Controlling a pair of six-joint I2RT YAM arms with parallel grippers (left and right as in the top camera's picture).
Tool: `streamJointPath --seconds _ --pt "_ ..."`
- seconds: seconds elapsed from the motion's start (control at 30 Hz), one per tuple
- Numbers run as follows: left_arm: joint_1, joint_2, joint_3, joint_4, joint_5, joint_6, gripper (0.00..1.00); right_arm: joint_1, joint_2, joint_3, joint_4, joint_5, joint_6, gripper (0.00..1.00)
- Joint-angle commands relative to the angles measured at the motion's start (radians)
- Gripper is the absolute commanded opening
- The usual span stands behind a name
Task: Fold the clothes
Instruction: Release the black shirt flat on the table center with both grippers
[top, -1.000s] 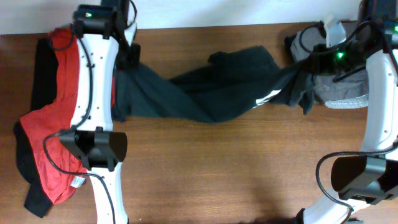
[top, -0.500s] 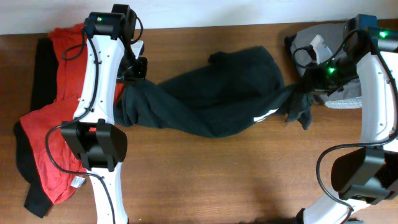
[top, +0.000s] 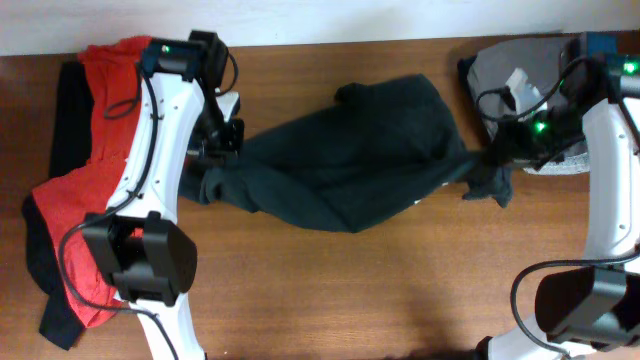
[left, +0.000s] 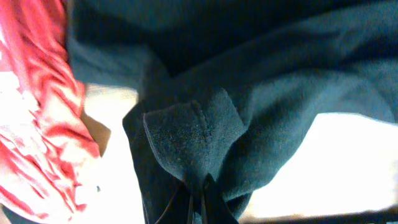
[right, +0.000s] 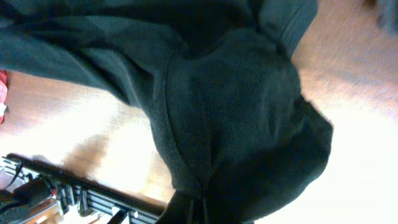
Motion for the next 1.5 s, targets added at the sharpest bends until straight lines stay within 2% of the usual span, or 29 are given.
streamJointPath --seconds 0.0,0.13,0.37,0.8,0.97,1.0,1.03,1.07,1.13,1.17,1.2,1.33,1.47 --pt "-0.022 -0.09 -0.153 0.045 0.011 -0.037 0.01 0.003 -0.039 -0.116 0.001 0.028 0.014 0.04" --pt "-0.041 -0.133 -0.315 0.082 0.011 -0.037 0.01 0.003 -0.062 -0.297 0.05 0.027 0.024 0.04" --pt "-0.089 -0.135 -0.521 0.155 0.064 -0.037 0.01 0.003 -0.063 -0.499 0.128 0.093 0.101 0.04" --pt "-0.16 -0.143 -0.894 0.335 0.034 -0.108 0.01 0.003 -0.063 -0.554 0.177 0.269 0.257 0.04" --pt "-0.16 -0.163 -0.953 0.4 0.033 -0.137 0.01 -0.003 -0.063 -0.575 0.212 0.27 0.282 0.04" --pt "-0.16 -0.166 -0.956 0.412 0.032 -0.136 0.01 -0.008 -0.063 -0.583 0.224 0.27 0.285 0.04" --pt "-0.16 -0.167 -0.956 0.422 0.031 -0.136 0.01 -0.014 -0.063 -0.588 0.235 0.269 0.285 0.1" --pt "-0.16 -0.166 -0.956 0.429 0.025 -0.136 0.03 -0.019 -0.063 -0.588 0.242 0.265 0.285 0.15" --pt "-0.16 -0.166 -0.956 0.446 -0.001 -0.136 0.37 -0.039 -0.063 -0.587 0.264 0.233 0.28 0.22" --pt "-0.16 -0.167 -0.956 0.452 -0.011 -0.136 0.6 -0.044 -0.063 -0.584 0.27 0.218 0.273 0.26" --pt "-0.16 -0.166 -0.953 0.457 -0.023 -0.136 0.72 -0.054 -0.063 -0.578 0.278 0.195 0.256 0.27" --pt "-0.16 -0.176 -0.906 0.46 -0.053 -0.136 0.84 -0.069 -0.063 -0.503 0.285 0.112 0.2 0.31" --pt "-0.16 -0.251 -0.788 0.451 -0.088 -0.136 0.87 -0.061 -0.065 -0.33 0.266 -0.002 0.12 0.49"
